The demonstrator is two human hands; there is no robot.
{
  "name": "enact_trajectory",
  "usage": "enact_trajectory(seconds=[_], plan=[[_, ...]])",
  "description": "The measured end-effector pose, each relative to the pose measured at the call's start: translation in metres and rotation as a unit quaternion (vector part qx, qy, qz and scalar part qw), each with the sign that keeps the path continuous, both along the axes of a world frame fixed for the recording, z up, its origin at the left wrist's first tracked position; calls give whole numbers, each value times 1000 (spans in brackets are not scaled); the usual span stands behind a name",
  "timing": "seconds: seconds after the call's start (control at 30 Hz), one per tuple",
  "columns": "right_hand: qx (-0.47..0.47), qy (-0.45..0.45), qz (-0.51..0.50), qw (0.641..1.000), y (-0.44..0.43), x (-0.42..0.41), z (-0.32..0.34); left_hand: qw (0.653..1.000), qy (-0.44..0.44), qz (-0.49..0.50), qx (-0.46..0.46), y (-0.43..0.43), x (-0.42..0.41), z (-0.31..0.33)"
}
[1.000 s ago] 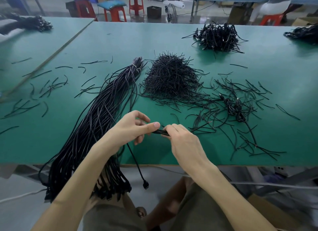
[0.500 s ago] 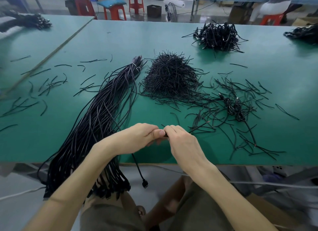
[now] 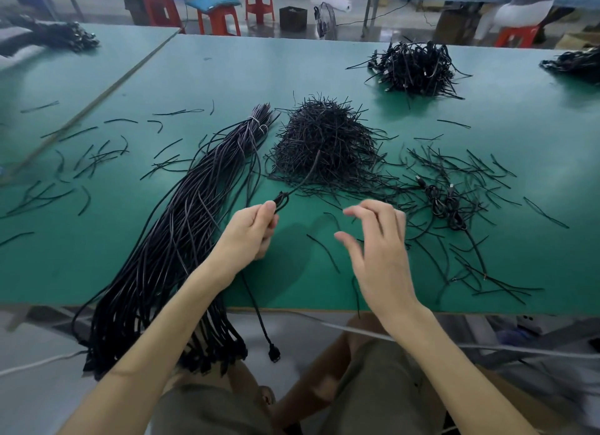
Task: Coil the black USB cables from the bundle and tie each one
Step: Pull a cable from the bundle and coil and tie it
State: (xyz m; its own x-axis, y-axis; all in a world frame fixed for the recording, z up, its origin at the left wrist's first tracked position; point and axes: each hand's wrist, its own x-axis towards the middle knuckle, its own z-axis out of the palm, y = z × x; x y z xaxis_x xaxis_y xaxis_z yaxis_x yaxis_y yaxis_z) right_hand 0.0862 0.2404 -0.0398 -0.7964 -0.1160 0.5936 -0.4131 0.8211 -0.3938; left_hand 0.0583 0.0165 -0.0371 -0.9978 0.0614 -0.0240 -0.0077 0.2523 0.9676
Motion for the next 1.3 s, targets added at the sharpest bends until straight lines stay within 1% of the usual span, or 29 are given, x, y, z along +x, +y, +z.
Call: enact_trajectory(seconds=[0.1,0.13,0.2,0.3,0.4,0.43,0.53,0.67,0.7,0.77,0.83,0.9,0.93,1.0,1.1,1.3], plan=[[-68,-111,-24,991,9,-4,-4,999,-16,3,37,0,1,-2],[-93,-135,-23,986,10,-5,-5,999,-22,3,43,0,1,-2],[-106,-159,-17,981,11,-2,-5,998,-34,5,54,0,0,-2],[-79,-211,-2,974,7,4,-5,997,-38,10,68,0,0,-3],[-5,-260,-11,966,3,6,-7,996,-38,10,82,-2,1,-4],[6,-269,-14,963,1,7,-7,996,-40,9,85,-2,1,-4],[2,-287,-13,958,-3,6,-5,995,-45,5,88,-3,2,-4],[66,-278,-8,958,-7,3,-6,995,-49,-2,91,-3,4,-4],[55,-269,1,962,-7,3,-6,995,-50,-2,90,-2,4,-4],[-10,-245,17,969,-3,3,-4,995,-51,-3,87,-3,4,-4],[-74,-243,34,967,8,0,1,995,-52,-3,85,-4,5,-4],[-115,-289,76,947,24,-3,8,995,-50,-6,82,-4,5,-3],[-115,-317,101,936,33,-5,11,995,-50,-8,82,-4,5,-3],[-89,-352,134,922,48,-6,16,995,-52,-12,81,-3,5,-2],[-35,-374,137,917,60,-9,17,995,-56,-13,82,-2,5,-1],[17,-370,113,922,55,-15,14,996,-56,-12,72,-1,3,-2]])
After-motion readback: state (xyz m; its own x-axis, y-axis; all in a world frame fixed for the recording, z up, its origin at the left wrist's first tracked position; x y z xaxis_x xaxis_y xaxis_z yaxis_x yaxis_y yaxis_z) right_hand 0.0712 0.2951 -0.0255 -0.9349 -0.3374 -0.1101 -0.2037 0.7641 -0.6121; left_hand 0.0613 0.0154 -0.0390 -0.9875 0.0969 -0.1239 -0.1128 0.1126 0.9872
